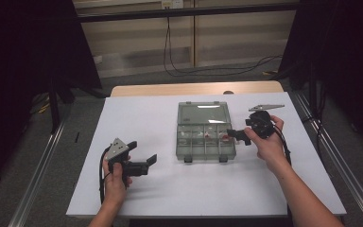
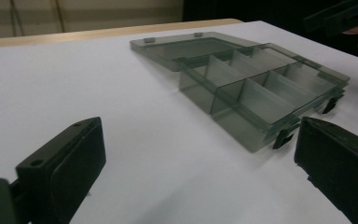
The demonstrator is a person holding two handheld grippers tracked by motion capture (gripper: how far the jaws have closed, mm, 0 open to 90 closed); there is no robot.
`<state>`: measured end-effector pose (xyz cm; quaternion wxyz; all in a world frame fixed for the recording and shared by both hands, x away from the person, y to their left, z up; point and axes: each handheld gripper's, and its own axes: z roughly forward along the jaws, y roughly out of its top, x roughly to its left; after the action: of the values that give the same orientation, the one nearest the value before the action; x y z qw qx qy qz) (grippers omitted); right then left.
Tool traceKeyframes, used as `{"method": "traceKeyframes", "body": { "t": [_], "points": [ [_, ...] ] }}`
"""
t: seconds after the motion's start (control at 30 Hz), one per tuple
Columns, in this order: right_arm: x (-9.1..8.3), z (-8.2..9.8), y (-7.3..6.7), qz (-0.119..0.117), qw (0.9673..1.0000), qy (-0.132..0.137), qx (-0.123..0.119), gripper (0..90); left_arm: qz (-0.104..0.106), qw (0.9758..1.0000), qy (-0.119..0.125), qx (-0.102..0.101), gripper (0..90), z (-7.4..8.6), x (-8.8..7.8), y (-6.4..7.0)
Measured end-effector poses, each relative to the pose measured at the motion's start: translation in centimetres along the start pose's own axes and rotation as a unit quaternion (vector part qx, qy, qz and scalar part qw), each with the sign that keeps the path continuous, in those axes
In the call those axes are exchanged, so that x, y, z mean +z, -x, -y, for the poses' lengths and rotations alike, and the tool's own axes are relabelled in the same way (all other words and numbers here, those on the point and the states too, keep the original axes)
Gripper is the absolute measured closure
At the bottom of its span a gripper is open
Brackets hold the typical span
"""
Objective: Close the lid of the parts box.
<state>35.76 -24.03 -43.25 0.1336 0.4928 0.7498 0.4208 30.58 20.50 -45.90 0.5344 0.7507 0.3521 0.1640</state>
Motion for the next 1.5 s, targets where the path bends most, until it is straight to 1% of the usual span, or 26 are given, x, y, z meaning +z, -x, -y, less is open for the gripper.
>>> {"method": "traceKeyframes", "body": {
  "t": [0.07, 0.17, 0.23, 0.37, 0.43, 0.5, 0.53, 0.63, 0.67, 0.7, 0.73, 0.77, 0.8, 0.83, 0.9, 0.93, 1.0, 1.03, 1.1, 1.13, 1.27, 1.37, 1.4, 1.43, 1.47, 1.5],
  "points": [
    [0.0, -0.1, 0.0, -0.001, 1.0000, -0.002, 0.003, 1.1, 0.012, 0.9999, 0.000, -0.003, 1.3, -0.3, 0.5, 0.1],
    [0.2, -0.2, -0.1, -0.003, 1.0000, 0.001, -0.002, 1.1, 0.017, 0.9997, 0.008, -0.016, 1.5, -0.7, 1.3, 0.1],
    [0.3, -0.3, -0.2, -0.003, 1.0000, 0.000, -0.001, 1.2, 0.015, 0.9997, 0.007, -0.019, 1.4, -0.9, 1.7, 0.2],
    [0.4, -0.4, -0.4, -0.003, 1.0000, 0.000, -0.002, 1.2, 0.008, 0.9999, 0.005, -0.012, 1.3, -1.1, 2.7, 0.5],
    [0.5, -0.5, -0.4, -0.004, 1.0000, 0.002, -0.008, 1.2, 0.014, 0.9998, -0.001, -0.012, 1.3, -1.3, 3.1, 0.6],
    [0.3, -0.6, -0.5, -0.001, 1.0000, -0.001, -0.005, 1.2, 0.021, 0.9997, -0.004, -0.010, 0.9, -1.3, 3.5, 0.7],
    [0.3, -0.7, -0.4, -0.003, 0.9999, 0.004, -0.010, 1.2, 0.024, 0.9996, -0.007, -0.011, 0.9, -1.4, 3.8, 0.8],
    [0.2, -0.8, -0.3, -0.001, 1.0000, 0.004, -0.009, 1.2, 0.026, 0.9996, -0.012, -0.009, 0.8, -1.6, 4.4, 1.1],
    [0.1, -0.8, -0.3, 0.000, 0.9999, 0.005, -0.010, 1.3, 0.031, 0.9994, -0.011, -0.008, 0.7, -1.8, 4.6, 1.2],
    [0.1, -0.8, -0.3, -0.001, 0.9999, 0.007, -0.008, 1.3, 0.028, 0.9995, -0.014, -0.008, 0.5, -2.0, 4.8, 1.3],
    [0.1, -0.9, -0.3, 0.000, 1.0000, 0.007, -0.002, 1.3, 0.032, 0.9994, -0.016, -0.005, 0.5, -2.1, 5.0, 1.4],
    [0.1, -0.9, -0.3, -0.001, 1.0000, 0.007, -0.003, 1.3, 0.034, 0.9993, -0.011, -0.007, 0.4, -2.3, 5.4, 1.5],
    [0.1, -0.8, -0.3, -0.001, 1.0000, 0.007, -0.003, 1.3, 0.036, 0.9992, -0.014, -0.006, 0.3, -2.5, 5.6, 1.6],
    [0.2, -0.8, -0.3, 0.001, 1.0000, 0.006, -0.003, 1.3, 0.033, 0.9992, -0.020, -0.006, 0.2, -2.6, 5.9, 1.6],
    [0.2, -0.8, -0.2, 0.001, 1.0000, 0.005, -0.001, 1.3, 0.036, 0.9991, -0.022, -0.011, 0.4, -2.9, 6.5, 1.6],
    [0.2, -0.8, -0.2, 0.002, 1.0000, 0.006, 0.003, 1.3, 0.041, 0.9989, -0.018, -0.016, 0.3, -2.9, 6.8, 1.6],
    [0.3, -0.8, -0.2, -0.001, 1.0000, 0.008, 0.002, 1.3, 0.046, 0.9987, -0.017, -0.017, 0.1, -3.1, 7.3, 1.6],
    [0.3, -0.8, -0.1, -0.002, 1.0000, 0.009, 0.002, 1.3, 0.041, 0.9988, -0.020, -0.017, 0.1, -3.3, 7.5, 1.6],
    [0.3, -0.8, -0.1, -0.001, 1.0000, 0.009, 0.004, 1.3, 0.052, 0.9983, -0.018, -0.019, 0.1, -3.5, 7.9, 1.5],
    [0.4, -0.8, -0.1, -0.001, 1.0000, 0.008, 0.003, 1.2, 0.046, 0.9985, -0.021, -0.020, 0.1, -3.6, 8.1, 1.5],
    [0.5, -0.8, -0.1, -0.004, 0.9999, 0.010, 0.001, 0.9, 0.049, 0.9983, -0.014, -0.029, 0.1, -3.9, 8.8, 1.3],
    [0.6, -0.9, -0.1, -0.008, 0.9999, 0.008, 0.008, 0.5, 0.051, 0.9979, -0.015, -0.035, 0.1, -4.0, 9.2, 1.1],
    [0.7, -0.9, -0.1, -0.007, 0.9999, 0.009, 0.008, 0.4, 0.048, 0.9980, -0.014, -0.038, 0.1, -4.0, 9.3, 1.1],
    [0.7, -0.9, -0.1, -0.010, 0.9999, 0.011, 0.006, 0.2, 0.047, 0.9981, -0.017, -0.035, 0.1, -4.1, 9.4, 1.0],
    [0.8, -0.9, -0.1, -0.010, 0.9999, 0.011, 0.007, 0.2, 0.050, 0.9980, -0.016, -0.035, 0.1, -4.1, 9.5, 1.0],
    [0.8, -0.9, -0.2, -0.011, 0.9999, 0.010, 0.007, 0.1, 0.048, 0.9980, -0.017, -0.038, 0.1, -4.2, 9.6, 0.9]
  ]
}}
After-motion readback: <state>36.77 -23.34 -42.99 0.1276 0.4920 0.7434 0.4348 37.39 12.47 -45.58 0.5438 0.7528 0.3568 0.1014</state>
